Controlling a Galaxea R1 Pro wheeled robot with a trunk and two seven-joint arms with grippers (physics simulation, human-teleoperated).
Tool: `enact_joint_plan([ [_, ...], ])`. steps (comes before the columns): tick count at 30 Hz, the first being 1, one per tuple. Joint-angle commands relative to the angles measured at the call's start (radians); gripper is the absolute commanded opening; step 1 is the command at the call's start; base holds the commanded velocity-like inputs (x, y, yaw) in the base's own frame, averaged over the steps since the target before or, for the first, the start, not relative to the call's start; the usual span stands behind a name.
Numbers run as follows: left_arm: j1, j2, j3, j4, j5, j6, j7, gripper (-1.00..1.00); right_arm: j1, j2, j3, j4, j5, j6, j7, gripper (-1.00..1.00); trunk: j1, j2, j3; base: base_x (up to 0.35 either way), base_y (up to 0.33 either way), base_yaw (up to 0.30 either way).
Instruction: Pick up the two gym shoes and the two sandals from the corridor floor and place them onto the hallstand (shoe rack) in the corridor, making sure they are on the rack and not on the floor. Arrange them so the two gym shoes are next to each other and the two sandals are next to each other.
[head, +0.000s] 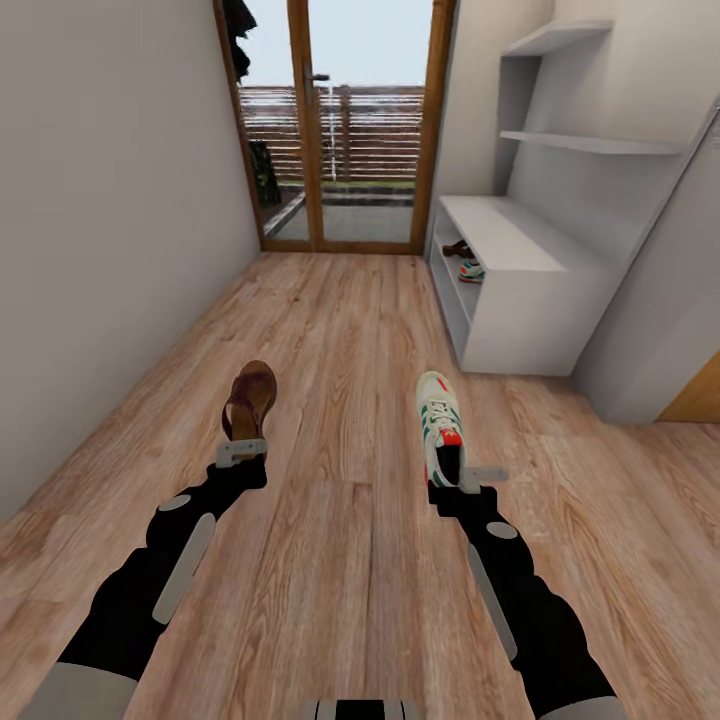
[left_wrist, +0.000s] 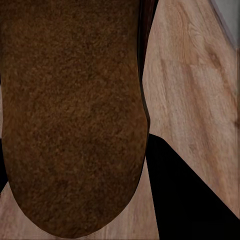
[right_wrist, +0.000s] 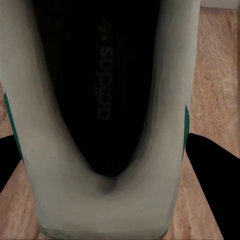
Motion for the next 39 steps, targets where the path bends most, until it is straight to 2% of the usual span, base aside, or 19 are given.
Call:
enact_joint_plan([
  [1, 0.0, 0.001, -0.002, -0.001, 0.007, 0.005, 0.006, -1.0, 0.0, 0.0, 0.002, -0.001, -0.001, 0.006, -0.005, -1.0, -0.001, 0.0, 0.005, 0.0, 0.0, 0.0],
  [30, 0.0, 0.001, -0.002, -0.001, 0.008, 0.005, 0.006, -1.0, 0.0, 0.0, 0.002, -0.001, -0.001, 0.006, -0.005, -1.0, -0.017, 0.013, 0.164, 0.0, 0.0, 0.0],
  [39, 0.0, 0.001, -0.002, -0.001, 0.008, 0.005, 0.006, -1.0, 0.0, 0.0, 0.002, -0.001, -0.001, 0.006, -0.005, -1.0, -0.017, 0.013, 0.178, 0.0, 0.0, 0.0],
])
